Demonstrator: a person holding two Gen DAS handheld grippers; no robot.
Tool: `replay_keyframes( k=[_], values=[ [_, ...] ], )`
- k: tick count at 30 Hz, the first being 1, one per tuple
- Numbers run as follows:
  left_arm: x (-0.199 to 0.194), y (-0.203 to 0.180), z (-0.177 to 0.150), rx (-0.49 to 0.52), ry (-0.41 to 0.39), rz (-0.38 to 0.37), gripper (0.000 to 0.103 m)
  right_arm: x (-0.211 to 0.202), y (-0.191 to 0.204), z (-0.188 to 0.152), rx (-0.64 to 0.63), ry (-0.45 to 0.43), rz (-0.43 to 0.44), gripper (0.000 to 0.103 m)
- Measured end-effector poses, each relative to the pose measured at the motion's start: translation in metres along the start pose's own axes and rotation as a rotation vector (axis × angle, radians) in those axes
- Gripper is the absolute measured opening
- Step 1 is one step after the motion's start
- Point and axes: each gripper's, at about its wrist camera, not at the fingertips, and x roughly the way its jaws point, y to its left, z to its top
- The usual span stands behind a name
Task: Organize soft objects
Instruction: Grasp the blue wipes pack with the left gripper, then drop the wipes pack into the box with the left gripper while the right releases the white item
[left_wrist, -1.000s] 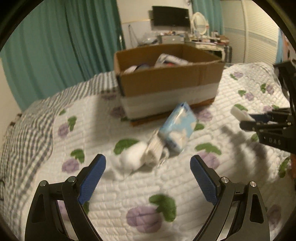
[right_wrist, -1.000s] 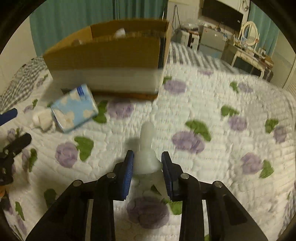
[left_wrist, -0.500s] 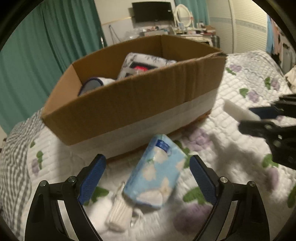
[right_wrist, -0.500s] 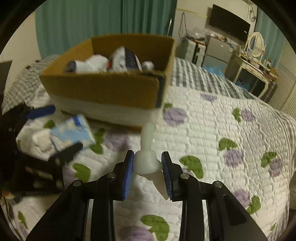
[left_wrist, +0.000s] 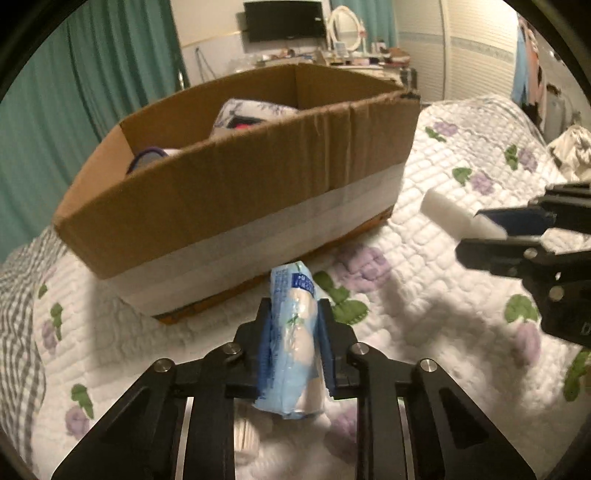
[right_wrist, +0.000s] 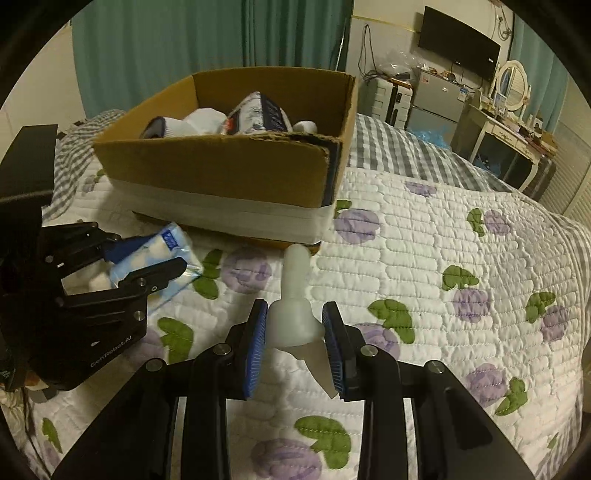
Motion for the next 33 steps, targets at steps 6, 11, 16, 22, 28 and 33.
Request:
replay_keyframes(
  k=[6,11,16,22,28,33],
  values=[
    [-0.044,0.004,0.007,-0.056,-0.025,-0.015,0.022,-0.032,0.007,-0.002,0.022,-0.063,0.055,0.03],
    [-0.096,0.006,0.019,-0.085,-0.095,-0.044,0.022,-0.078,0.015,0.002,0.033,-0.143,0.084,0.03],
    [-0.14,0.012,0.037,-0.099,-0.174,-0.039,0.022,-0.121,0.02,0.017,0.027,-0.221,0.08,0.03],
    [-0.164,0.024,0.065,-0.111,-0.248,-0.016,0.025,-0.149,0.026,0.051,-0.017,-0.282,0.067,0.03],
    [-0.147,0.042,0.091,-0.114,-0.248,0.004,0.028,-0.134,0.026,0.103,-0.045,-0.305,0.057,0.03],
    [-0.102,0.061,0.113,-0.128,-0.199,0.056,0.031,-0.085,0.018,0.144,-0.014,-0.293,0.058,0.031]
  ],
)
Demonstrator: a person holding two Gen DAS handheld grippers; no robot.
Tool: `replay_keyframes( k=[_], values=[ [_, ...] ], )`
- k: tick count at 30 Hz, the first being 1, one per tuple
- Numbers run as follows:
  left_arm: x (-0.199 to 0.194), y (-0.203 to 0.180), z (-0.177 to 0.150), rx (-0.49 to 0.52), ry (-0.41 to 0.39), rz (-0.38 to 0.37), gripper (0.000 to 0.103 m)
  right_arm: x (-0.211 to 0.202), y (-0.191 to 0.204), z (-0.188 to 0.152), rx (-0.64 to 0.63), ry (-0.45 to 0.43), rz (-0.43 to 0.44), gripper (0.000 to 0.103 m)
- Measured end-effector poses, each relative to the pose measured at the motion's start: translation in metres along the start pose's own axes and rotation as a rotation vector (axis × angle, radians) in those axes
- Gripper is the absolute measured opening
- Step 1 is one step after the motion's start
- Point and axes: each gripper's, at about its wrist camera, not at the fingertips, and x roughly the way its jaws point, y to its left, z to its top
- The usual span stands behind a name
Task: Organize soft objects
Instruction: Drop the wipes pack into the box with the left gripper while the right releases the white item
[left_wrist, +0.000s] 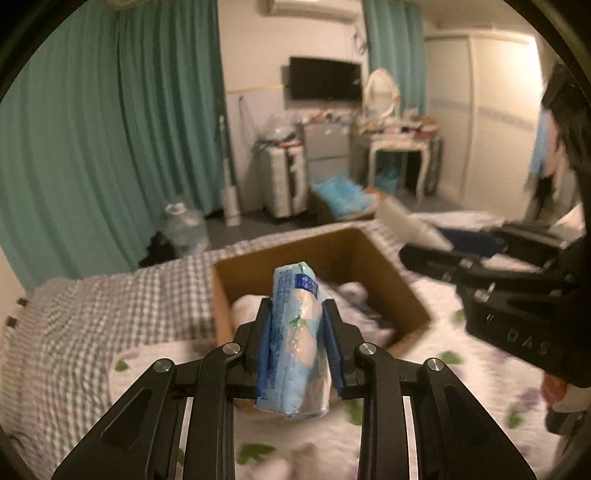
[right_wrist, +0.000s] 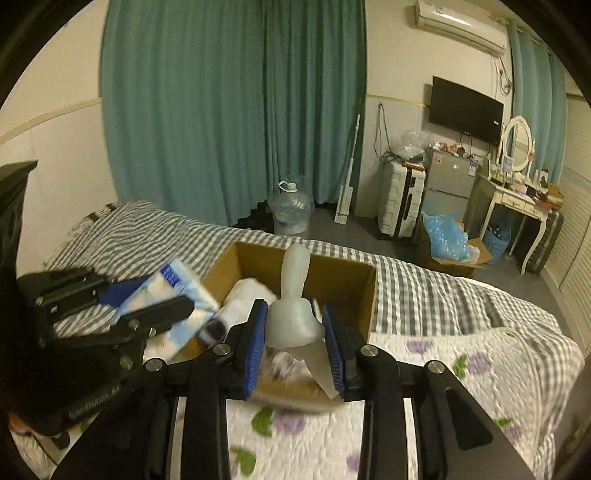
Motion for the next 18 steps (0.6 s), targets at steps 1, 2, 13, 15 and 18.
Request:
replay_keyframes(
  k=[1,2,13,15,18],
  values=[
    [0.01,0.001,0.001,0.01,0.011,0.025,0.037,0.013,-0.002,0.002,0.002,0.002,-0.004,0.031],
    [0.022,0.002,0.002,0.024,0.021,0.057,0.045,0.024,-0.005,0.004,0.003,0.006,-0.006,0.031],
    [0.09,0.023,-0.011,0.03,-0.002,0.114,0.081,0.117,-0.042,-0.008,0.119,0.004,0.021,0.078],
    [0.085,0.026,-0.012,0.014,-0.016,0.111,0.081,0.109,-0.046,-0.011,0.133,-0.042,0.031,0.078],
    [0.07,0.028,-0.009,-0.003,-0.041,0.104,0.081,0.09,-0.041,-0.004,0.117,-0.071,0.015,0.082]
  ],
)
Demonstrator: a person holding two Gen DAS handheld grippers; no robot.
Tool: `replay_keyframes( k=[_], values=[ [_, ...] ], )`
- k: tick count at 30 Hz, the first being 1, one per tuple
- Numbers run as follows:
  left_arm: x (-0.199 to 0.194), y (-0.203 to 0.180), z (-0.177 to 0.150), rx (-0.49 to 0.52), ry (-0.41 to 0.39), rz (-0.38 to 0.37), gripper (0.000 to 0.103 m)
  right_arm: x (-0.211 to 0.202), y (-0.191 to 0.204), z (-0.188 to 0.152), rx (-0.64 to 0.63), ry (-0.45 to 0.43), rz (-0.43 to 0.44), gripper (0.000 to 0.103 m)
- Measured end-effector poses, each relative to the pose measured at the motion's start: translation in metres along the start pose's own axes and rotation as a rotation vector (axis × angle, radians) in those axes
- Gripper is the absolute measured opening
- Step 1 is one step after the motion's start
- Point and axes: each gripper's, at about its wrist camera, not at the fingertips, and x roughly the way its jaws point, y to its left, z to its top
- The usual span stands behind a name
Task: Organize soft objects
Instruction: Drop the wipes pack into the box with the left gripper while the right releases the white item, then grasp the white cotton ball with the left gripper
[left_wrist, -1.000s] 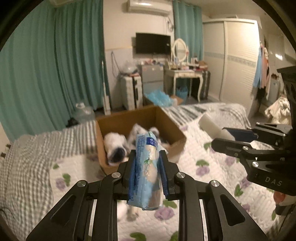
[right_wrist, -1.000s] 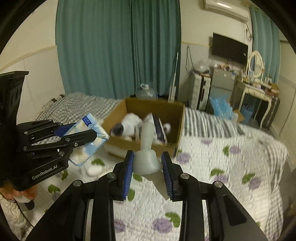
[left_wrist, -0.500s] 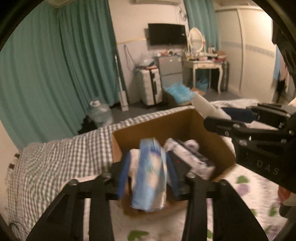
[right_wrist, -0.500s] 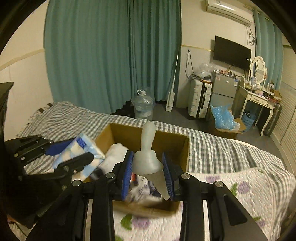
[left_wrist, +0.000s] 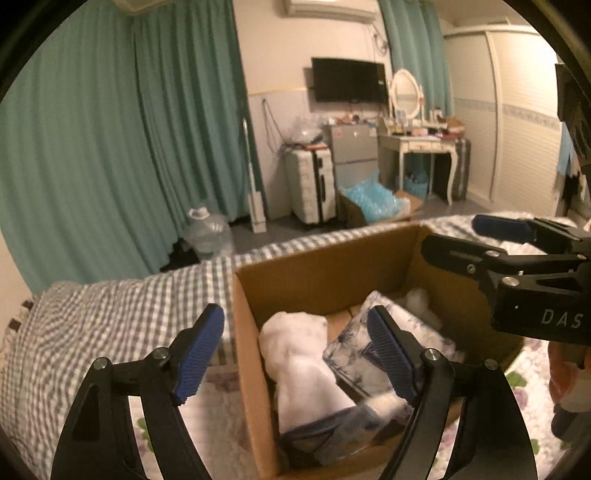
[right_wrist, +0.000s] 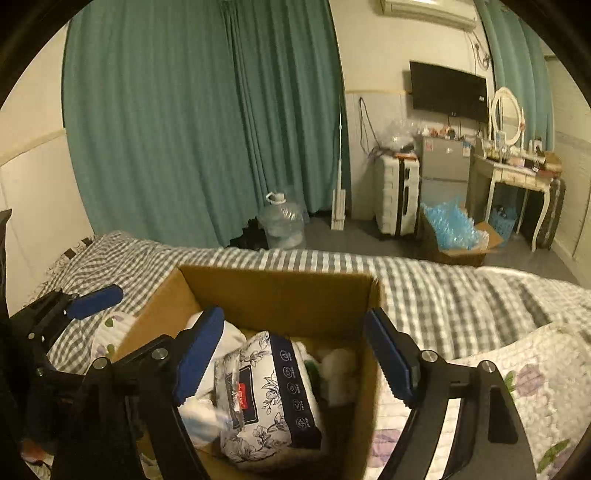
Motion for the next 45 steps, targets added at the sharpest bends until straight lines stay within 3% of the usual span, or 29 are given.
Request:
replay_keyframes(
  k=[5,8,11,14,18,23,30,37,45],
  values=[
    [-0.056,0.012,0.008,-0.029,-0.062,-0.02,0.081,-0.053,0.016,0.015,-0.041,-0.053,-0.025,0.093],
    [-0.09,0.018,0.007,-0.036,-0.096,-0.008,0.094,-0.091,0.03,0.016,-0.041,-0.061,-0.035,0.101],
    [-0.13,0.024,0.001,-0.05,-0.125,0.024,0.094,-0.123,0.047,0.011,-0.05,-0.049,-0.047,0.102],
    [-0.16,0.034,-0.006,-0.076,-0.129,-0.001,0.094,-0.151,0.066,0.002,-0.098,-0.035,-0.055,0.102],
    [-0.183,0.044,-0.021,-0.094,-0.118,0.025,0.094,-0.177,0.088,-0.013,-0.149,-0.034,-0.065,0.102],
    [-0.181,0.05,-0.049,-0.11,-0.066,0.054,0.094,-0.179,0.105,-0.038,-0.157,-0.012,-0.044,0.102],
    [-0.145,0.045,-0.1,-0.096,0.007,0.078,0.094,-0.133,0.119,-0.082,-0.187,0.044,-0.035,0.102],
    [-0.098,0.048,-0.147,-0.127,0.097,0.088,0.094,-0.078,0.111,-0.13,-0.213,0.116,-0.023,0.102],
    [-0.066,0.048,-0.176,-0.201,0.204,0.031,0.094,-0.048,0.08,-0.166,-0.159,0.202,-0.044,0.102]
  ],
)
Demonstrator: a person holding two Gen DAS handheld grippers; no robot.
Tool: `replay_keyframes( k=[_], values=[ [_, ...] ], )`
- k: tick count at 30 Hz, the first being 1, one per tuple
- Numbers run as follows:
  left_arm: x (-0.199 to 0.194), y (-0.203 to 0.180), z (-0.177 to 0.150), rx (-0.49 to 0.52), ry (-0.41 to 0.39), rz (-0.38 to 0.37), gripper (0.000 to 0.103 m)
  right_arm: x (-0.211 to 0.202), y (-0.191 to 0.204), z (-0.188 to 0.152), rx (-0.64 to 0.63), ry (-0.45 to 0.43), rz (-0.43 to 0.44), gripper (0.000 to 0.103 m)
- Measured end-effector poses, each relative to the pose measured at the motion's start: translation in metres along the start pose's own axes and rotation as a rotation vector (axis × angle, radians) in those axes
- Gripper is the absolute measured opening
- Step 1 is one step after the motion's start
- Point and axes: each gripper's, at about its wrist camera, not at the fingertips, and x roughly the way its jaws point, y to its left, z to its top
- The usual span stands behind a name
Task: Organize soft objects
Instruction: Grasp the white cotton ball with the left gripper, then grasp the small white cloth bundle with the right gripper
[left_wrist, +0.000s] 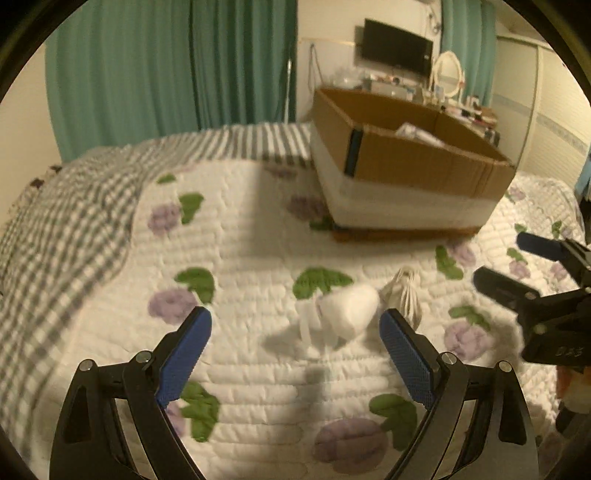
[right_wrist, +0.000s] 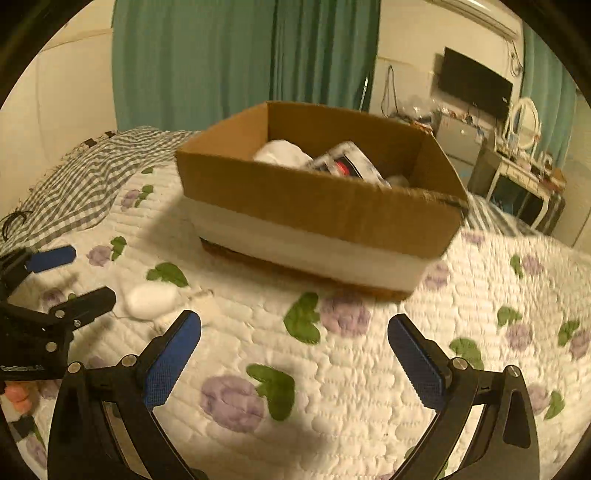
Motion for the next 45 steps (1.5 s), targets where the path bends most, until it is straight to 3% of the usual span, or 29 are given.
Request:
replay_keyframes(
  k=[6,8,10,14,19,26,33,35,38,40,41,43,45],
  values=[
    [0.027,-0.017,-0.007,0.048,0.06,-0.008,0.092,0.001,-0.009,-0.001,0.058,0.016,0.034,0.102],
    [0.038,-0.021,-0.006,0.06,0.093,-0.021,0.077,0.001,-0.008,-0.001,0.054,0.015,0.025,0.102],
    [0.044,-0.023,-0.005,0.056,0.112,-0.029,0.074,0.0,-0.008,-0.001,0.051,0.014,0.023,0.102],
    [0.04,-0.023,-0.002,0.053,0.094,-0.079,0.04,0.003,-0.007,-0.001,0.057,0.022,0.022,0.102],
    [0.025,-0.028,-0.002,0.081,0.048,-0.075,0.037,0.006,-0.007,-0.005,0.06,0.033,0.025,0.102],
    [-0.001,-0.011,0.007,0.046,-0.015,-0.045,0.037,0.005,0.008,-0.006,0.041,0.037,0.07,0.102],
    [0.002,0.003,0.007,0.021,0.032,0.001,0.037,0.033,0.043,-0.009,-0.034,0.107,0.08,0.101],
    [0.006,0.009,0.007,-0.01,0.043,-0.017,0.037,0.043,0.049,-0.011,-0.04,0.13,0.084,0.094],
    [0.008,0.013,0.007,-0.025,0.054,-0.019,0.037,0.056,0.053,-0.012,-0.041,0.163,0.071,0.076],
    [0.008,0.013,0.006,-0.022,0.049,-0.019,0.037,0.062,0.053,-0.011,-0.035,0.179,0.075,0.057],
    [0.008,0.013,0.006,-0.026,0.048,-0.021,0.037,0.063,0.054,-0.012,-0.033,0.183,0.074,0.054],
    [0.009,0.013,0.005,-0.026,0.053,-0.013,0.037,0.063,0.054,-0.012,-0.03,0.18,0.079,0.039],
    [0.009,0.013,0.004,-0.019,0.056,0.004,0.037,0.062,0.053,-0.012,-0.024,0.178,0.071,0.033]
  ],
)
